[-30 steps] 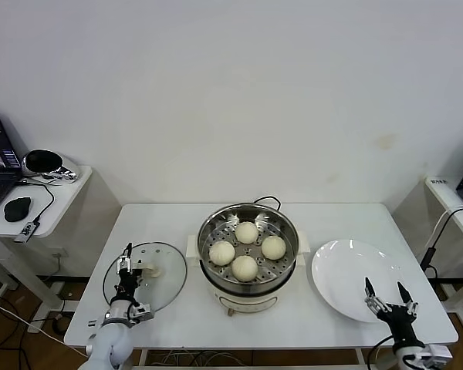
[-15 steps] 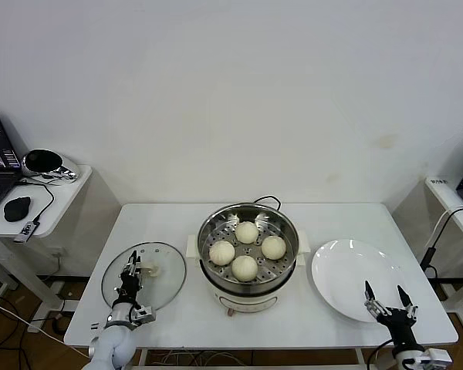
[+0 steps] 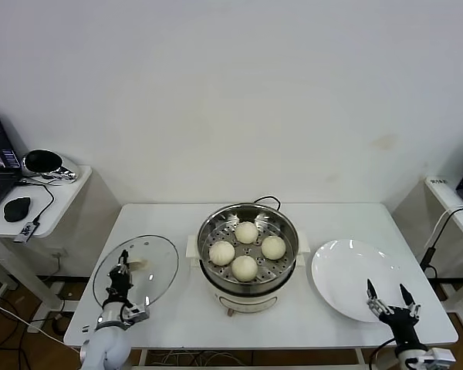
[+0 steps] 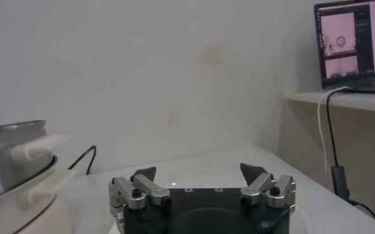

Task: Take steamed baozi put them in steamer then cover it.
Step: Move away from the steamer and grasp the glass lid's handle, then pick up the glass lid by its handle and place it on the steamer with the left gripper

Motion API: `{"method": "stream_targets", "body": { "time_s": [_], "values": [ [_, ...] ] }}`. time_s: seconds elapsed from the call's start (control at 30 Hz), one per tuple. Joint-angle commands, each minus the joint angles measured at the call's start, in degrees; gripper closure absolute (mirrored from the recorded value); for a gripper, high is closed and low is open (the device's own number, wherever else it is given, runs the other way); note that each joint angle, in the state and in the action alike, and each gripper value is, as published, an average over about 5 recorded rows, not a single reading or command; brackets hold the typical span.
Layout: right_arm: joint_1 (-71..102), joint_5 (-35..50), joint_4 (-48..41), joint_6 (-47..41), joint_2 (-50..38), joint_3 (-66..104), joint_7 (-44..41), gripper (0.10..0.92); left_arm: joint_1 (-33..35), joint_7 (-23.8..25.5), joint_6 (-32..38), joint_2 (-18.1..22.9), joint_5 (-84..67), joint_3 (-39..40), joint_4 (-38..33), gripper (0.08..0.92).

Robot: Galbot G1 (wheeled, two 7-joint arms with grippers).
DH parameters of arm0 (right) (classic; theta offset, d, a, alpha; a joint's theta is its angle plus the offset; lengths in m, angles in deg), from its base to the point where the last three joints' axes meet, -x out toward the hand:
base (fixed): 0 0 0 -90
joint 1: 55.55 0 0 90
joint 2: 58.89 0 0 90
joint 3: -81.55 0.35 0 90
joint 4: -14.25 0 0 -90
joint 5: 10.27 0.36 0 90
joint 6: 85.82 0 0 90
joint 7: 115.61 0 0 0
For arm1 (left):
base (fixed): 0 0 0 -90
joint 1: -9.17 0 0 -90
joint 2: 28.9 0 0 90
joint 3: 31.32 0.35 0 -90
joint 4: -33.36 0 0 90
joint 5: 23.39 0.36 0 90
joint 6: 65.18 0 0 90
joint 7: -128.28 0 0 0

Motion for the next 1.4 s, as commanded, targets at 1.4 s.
{"method": "stream_targets", "body": {
  "time_s": [1.4],
  "values": [
    [-1.9,-4.08,3.25,-4.74,5.46,0.97,0.96,0.203,-13.64,28.28,-31.44,6.51,20.91,26.72,-22.15,0.857]
  ]
}}
